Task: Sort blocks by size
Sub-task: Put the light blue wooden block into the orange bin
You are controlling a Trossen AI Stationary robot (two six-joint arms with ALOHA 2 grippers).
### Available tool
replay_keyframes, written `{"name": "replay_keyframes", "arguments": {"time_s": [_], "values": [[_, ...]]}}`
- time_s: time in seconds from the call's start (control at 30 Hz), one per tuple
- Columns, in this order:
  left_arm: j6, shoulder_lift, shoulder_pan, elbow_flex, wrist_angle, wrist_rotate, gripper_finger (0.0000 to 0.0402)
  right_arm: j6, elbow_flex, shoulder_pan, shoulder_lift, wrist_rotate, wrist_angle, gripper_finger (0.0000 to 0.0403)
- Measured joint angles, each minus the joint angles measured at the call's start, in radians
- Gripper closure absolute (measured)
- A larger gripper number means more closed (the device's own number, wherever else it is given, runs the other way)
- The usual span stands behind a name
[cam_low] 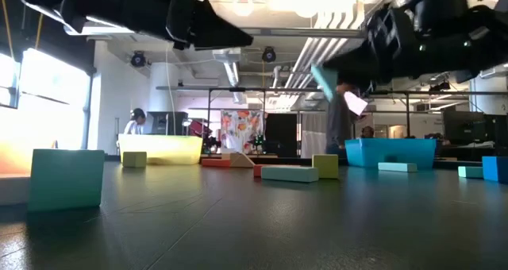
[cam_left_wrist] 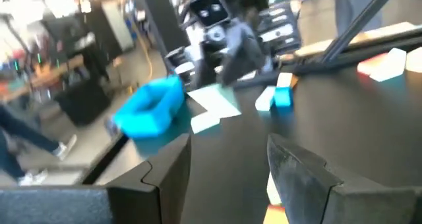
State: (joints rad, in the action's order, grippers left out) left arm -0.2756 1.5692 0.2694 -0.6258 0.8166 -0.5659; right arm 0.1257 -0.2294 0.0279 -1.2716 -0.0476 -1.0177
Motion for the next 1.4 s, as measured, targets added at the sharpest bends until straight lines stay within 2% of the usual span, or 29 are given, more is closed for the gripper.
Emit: {"name": "replay_keyframes", "arguments": {"time_s": [0.1,0.23,0.4,0.53,0.67,0.83,1.0,1.13,1.3,1.4], "values": [[-0.047,0.078,-0.014,-0.024,0.122,0.044,0.0213,-0.047,-0.005,-0.035,0.000,-0.003,-0.107,0.0281],[-0.003,0.174,-0.067,-0.082,0.231,0.220,0.0213,-0.132,-0.068,-0.097,-0.005,-0.004,-0.122,0.0281],[0.136,0.256,-0.135,-0.169,0.228,0.392,0.0199,-0.244,-0.144,-0.171,-0.043,-0.004,-0.117,0.0281],[0.228,0.274,-0.169,-0.203,0.229,0.505,0.0177,-0.285,-0.183,-0.201,-0.086,-0.005,-0.116,0.0281],[0.270,0.272,-0.178,-0.207,0.227,0.518,0.0169,-0.292,-0.204,-0.212,-0.131,-0.010,-0.118,0.0281],[0.257,0.269,-0.169,-0.207,0.233,0.511,0.0168,-0.292,-0.221,-0.212,-0.182,-0.070,-0.116,0.0274],[0.272,0.269,-0.168,-0.207,0.230,0.510,0.0177,-0.291,-0.240,-0.212,-0.215,-0.074,-0.120,0.0273],[0.272,0.269,-0.167,-0.207,0.227,0.510,0.0210,-0.291,-0.248,-0.212,-0.222,-0.075,-0.119,0.0272],[0.247,0.267,-0.157,-0.207,0.208,0.500,0.0285,-0.276,-0.248,-0.212,-0.222,-0.081,-0.111,0.0263],[0.241,0.238,-0.144,-0.209,0.113,0.480,0.0295,-0.265,-0.248,-0.212,-0.223,-0.075,-0.104,0.0246]]}}
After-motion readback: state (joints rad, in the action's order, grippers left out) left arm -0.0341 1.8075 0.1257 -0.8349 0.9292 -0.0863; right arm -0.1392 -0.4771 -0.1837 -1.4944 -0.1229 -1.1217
